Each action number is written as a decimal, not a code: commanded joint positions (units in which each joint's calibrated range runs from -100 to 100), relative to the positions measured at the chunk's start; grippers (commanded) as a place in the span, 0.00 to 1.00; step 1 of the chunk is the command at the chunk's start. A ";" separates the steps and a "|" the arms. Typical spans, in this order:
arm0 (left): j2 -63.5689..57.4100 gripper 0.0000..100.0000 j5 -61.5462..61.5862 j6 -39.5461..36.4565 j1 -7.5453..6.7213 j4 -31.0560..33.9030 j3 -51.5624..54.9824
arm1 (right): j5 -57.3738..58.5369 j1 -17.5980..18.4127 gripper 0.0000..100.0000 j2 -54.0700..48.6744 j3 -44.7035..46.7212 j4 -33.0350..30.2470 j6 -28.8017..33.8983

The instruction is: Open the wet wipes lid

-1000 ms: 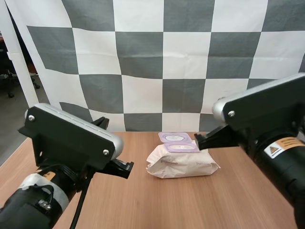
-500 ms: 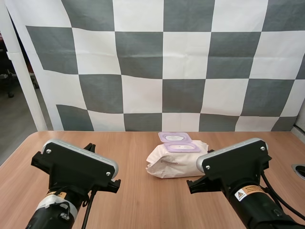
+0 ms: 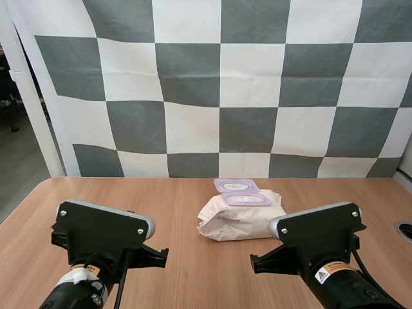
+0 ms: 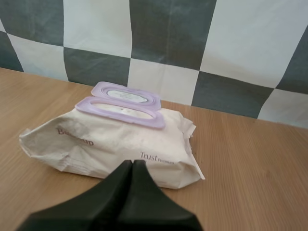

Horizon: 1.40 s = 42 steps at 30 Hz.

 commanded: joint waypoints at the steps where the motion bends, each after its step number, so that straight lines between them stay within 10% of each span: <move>1: 0.00 0.00 1.52 -15.82 0.06 1.80 0.00 | 2.96 -0.58 0.00 0.00 0.00 -1.41 4.28; 42: 0.00 0.00 1.30 -21.20 -1.01 6.87 0.00 | 5.20 -1.47 0.00 0.00 0.00 -3.04 4.41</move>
